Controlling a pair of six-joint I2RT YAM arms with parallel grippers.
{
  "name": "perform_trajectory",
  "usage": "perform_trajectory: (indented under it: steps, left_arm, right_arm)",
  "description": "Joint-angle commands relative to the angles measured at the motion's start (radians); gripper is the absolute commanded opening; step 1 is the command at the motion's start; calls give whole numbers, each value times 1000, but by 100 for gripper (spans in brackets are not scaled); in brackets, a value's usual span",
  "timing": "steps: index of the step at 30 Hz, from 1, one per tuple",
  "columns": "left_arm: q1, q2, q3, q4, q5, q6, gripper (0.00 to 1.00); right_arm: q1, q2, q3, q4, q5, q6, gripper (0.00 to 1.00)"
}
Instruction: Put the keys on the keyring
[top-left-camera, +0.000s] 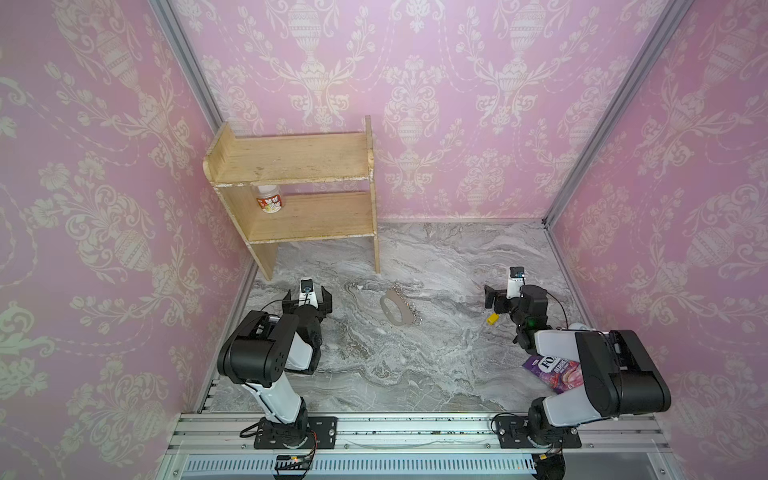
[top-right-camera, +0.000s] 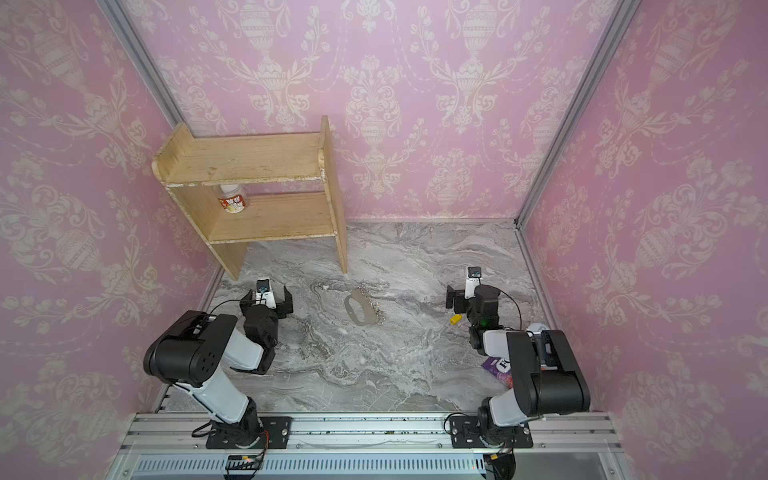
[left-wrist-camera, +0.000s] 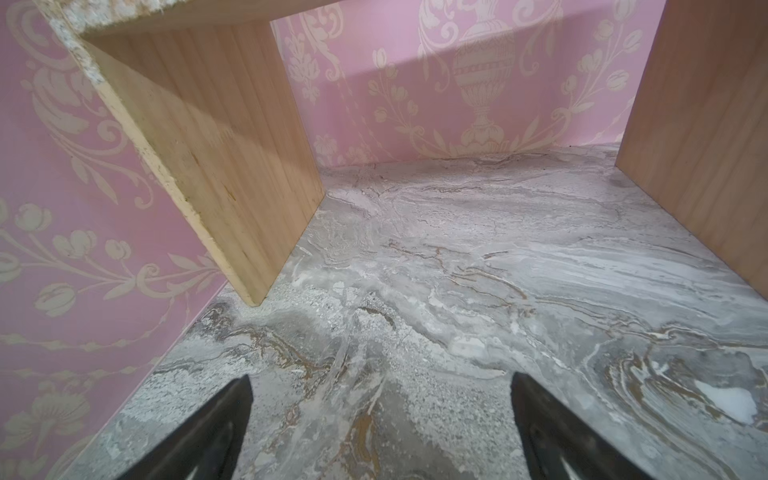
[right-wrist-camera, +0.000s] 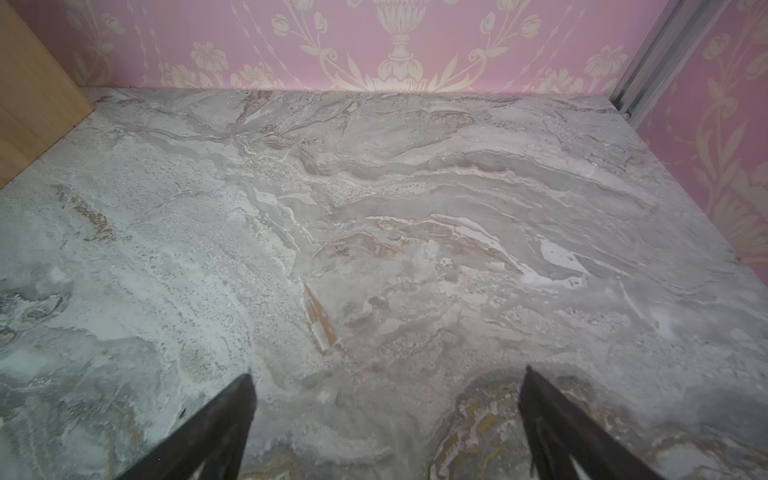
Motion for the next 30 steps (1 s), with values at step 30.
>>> perform_trajectory:
  steps: [30]
  left_arm:
    - [42,-36,50,-142,103,-40,99]
  right_arm:
    - [0,11,19,-3,-13,20,100]
